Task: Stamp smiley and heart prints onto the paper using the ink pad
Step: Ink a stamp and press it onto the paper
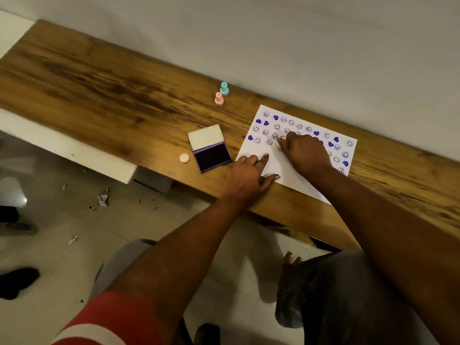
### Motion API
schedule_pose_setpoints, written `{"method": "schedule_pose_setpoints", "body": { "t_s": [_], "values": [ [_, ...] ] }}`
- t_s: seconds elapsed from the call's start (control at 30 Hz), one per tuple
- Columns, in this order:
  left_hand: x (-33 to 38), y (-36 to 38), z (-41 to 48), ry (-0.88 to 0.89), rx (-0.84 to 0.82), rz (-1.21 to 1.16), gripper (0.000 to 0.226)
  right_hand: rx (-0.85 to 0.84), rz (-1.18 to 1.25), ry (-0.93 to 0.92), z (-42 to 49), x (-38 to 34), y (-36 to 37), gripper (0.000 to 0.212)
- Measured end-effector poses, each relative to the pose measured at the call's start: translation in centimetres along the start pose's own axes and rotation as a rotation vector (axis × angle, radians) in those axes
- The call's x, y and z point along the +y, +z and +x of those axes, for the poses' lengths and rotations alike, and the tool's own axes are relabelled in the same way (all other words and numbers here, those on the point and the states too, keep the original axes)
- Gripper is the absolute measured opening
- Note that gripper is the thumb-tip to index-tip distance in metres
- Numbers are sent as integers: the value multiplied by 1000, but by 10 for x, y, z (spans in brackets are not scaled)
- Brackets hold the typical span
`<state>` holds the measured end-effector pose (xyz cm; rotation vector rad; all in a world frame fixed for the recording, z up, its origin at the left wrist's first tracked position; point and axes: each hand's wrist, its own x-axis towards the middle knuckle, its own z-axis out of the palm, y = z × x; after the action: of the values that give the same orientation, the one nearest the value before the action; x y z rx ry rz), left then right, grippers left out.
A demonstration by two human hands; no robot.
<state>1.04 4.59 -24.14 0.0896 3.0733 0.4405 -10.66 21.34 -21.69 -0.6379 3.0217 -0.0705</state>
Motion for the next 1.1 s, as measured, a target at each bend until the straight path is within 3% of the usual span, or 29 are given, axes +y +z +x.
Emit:
{"method": "schedule_pose_setpoints", "body": {
  "t_s": [0.5,0.67,0.7,0.83,1.1],
  "values": [
    [-1,2,3,-2,20,-3,76,-100,-111,-40,8,-11,-16,55],
    [-3,5,3,-7,42,-14,76,291,-73,-16,21,-12,-55,51],
    [-3,6,3,-4,53,-11,75,278,-60,-4,18,-16,-53,49],
    [-6,11,4,19,92,13,76,-64,-111,57,-6,-34,-8,50],
    [-9,15,6,22,93,-4,77,-114,-164,109,2,-39,-2,46]
  ]
}}
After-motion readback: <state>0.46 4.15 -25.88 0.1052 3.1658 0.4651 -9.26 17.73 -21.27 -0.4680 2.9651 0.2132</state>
